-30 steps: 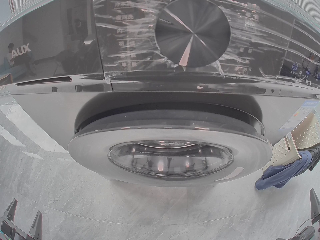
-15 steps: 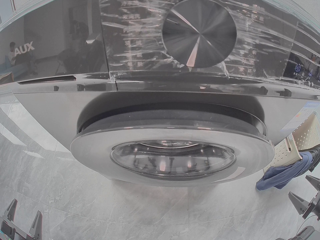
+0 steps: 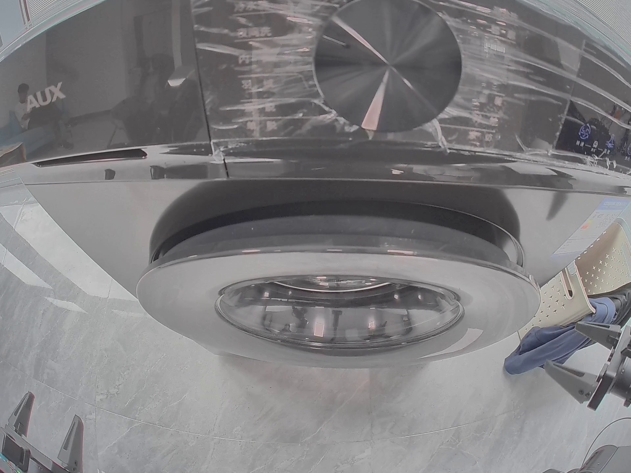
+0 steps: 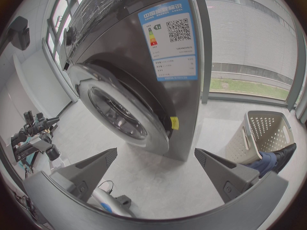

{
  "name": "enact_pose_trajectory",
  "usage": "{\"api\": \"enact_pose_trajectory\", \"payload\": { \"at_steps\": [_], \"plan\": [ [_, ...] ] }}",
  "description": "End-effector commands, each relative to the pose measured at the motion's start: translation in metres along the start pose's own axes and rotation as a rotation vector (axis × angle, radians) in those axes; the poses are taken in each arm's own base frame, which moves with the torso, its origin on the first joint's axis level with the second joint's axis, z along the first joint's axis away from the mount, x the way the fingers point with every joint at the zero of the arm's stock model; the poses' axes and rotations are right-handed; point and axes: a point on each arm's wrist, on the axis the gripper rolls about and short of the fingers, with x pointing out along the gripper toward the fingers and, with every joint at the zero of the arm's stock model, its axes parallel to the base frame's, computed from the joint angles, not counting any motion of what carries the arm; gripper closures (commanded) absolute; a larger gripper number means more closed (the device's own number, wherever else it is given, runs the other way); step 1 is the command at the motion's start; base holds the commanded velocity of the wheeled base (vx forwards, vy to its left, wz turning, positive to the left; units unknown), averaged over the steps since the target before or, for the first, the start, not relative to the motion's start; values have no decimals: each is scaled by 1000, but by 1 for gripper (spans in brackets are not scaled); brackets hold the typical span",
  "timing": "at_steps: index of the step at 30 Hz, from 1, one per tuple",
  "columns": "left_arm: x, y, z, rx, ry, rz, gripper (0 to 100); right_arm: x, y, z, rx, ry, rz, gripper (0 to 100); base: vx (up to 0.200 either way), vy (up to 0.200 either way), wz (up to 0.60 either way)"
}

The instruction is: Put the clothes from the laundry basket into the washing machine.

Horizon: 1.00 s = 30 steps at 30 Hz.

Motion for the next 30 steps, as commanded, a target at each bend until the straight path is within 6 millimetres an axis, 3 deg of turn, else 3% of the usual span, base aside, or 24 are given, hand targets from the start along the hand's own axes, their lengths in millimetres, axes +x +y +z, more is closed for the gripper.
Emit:
{"api": "enact_pose_trajectory", "payload": {
  "at_steps": [1, 6, 17, 21, 30],
  "plan": [
    [0, 0, -5, -1, -1, 2, 0, 27, -1, -1, 14, 72, 41, 0, 0, -200, 0],
    [0, 0, -5, -1, -1, 0, 0, 28, 0, 0, 12, 69, 50, 0, 0, -200, 0],
    [0, 0, -5, 1, -1, 0, 0, 40, 7, 3, -6, 103, 121, 0, 0, 0, 0],
    [0, 0, -5, -1, -1, 0, 0, 55, 11, 15, -10, 84, 152, 0, 0, 0, 0],
    [0, 0, -5, -1, -1, 0, 0, 82, 22, 13, 39, 105, 218, 0, 0, 0, 0]
  ]
}}
